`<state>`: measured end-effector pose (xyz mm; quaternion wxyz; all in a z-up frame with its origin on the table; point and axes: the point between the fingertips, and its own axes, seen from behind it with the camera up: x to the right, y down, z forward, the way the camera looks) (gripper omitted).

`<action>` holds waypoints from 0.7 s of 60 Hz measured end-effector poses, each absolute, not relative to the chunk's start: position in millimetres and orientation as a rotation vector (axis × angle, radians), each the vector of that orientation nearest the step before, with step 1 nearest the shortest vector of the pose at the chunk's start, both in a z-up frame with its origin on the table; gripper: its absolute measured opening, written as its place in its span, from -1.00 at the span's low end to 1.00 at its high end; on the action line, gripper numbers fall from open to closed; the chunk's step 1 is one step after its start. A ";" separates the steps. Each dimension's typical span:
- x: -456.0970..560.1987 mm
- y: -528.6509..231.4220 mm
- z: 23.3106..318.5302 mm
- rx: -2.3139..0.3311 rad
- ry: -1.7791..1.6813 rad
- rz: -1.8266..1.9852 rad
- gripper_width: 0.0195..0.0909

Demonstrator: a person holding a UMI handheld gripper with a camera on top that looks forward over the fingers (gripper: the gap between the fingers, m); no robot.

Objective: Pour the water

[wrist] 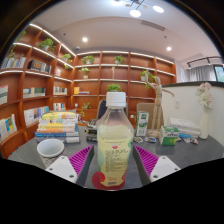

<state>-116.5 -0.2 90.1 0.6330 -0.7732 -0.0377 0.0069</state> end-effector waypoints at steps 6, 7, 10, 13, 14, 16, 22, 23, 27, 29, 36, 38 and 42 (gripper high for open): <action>-119.9 -24.3 87.9 -1.774 -0.097 0.010 0.70; -121.2 -28.7 88.4 -1.773 -0.099 0.012 0.70; -124.9 -42.4 91.1 -1.765 -0.106 0.019 0.72; -126.7 -56.1 92.0 -1.768 -0.109 0.021 0.74; -127.2 -60.0 92.5 -1.769 -0.108 0.023 0.74; -129.2 -68.5 93.6 -1.770 -0.106 0.029 0.74; -132.5 -92.2 99.3 -1.769 -0.096 0.045 0.75; -132.3 -95.9 101.4 -1.767 -0.091 0.047 0.75; -132.1 -106.8 106.2 -1.758 -0.079 0.051 0.74; -131.6 -111.7 106.8 -1.762 -0.079 0.049 0.75; -130.8 -125.6 109.1 -1.757 -0.072 0.062 0.75; -128.3 -129.5 109.8 -1.759 -0.063 0.062 0.75; -120.3 -135.6 113.3 -1.756 -0.036 0.050 0.76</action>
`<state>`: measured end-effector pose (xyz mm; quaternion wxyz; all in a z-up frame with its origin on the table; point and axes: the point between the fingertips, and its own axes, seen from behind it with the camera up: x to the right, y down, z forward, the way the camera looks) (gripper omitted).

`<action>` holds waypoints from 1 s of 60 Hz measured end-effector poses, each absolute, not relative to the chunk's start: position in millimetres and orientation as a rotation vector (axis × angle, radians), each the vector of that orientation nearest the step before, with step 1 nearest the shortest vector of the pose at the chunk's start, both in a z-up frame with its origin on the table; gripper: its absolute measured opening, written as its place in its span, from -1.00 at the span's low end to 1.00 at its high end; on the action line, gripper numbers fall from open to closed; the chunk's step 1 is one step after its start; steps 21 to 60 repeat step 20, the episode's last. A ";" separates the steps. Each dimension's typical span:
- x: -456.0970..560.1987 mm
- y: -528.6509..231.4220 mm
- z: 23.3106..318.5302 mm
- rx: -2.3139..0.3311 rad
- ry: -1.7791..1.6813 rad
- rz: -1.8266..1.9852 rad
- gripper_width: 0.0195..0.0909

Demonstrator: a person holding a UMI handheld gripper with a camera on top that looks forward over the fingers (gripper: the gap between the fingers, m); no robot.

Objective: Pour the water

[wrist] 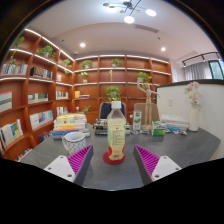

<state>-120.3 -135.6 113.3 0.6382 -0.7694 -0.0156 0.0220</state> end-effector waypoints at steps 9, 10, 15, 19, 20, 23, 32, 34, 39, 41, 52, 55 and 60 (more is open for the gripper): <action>-111.5 -154.8 126.4 -1.725 -0.011 0.021 0.73; -111.9 -156.8 128.4 -1.721 -0.011 0.022 0.74; -116.6 -167.7 138.2 -1.704 -0.011 0.038 0.74; -119.6 -173.5 144.5 -1.688 -0.012 0.046 0.73; -119.8 -175.0 145.8 -1.685 -0.012 0.046 0.73; -119.8 -175.0 145.8 -1.685 -0.012 0.046 0.73; -119.8 -175.0 145.8 -1.685 -0.012 0.046 0.73; -119.8 -175.0 145.8 -1.685 -0.012 0.046 0.73; -119.8 -175.0 145.8 -1.685 -0.012 0.046 0.73; -119.8 -175.0 145.8 -1.685 -0.012 0.046 0.73; -119.8 -175.0 145.8 -1.685 -0.012 0.046 0.73; -119.8 -175.0 145.8 -1.685 -0.012 0.046 0.73; -119.8 -175.0 145.8 -1.685 -0.012 0.046 0.73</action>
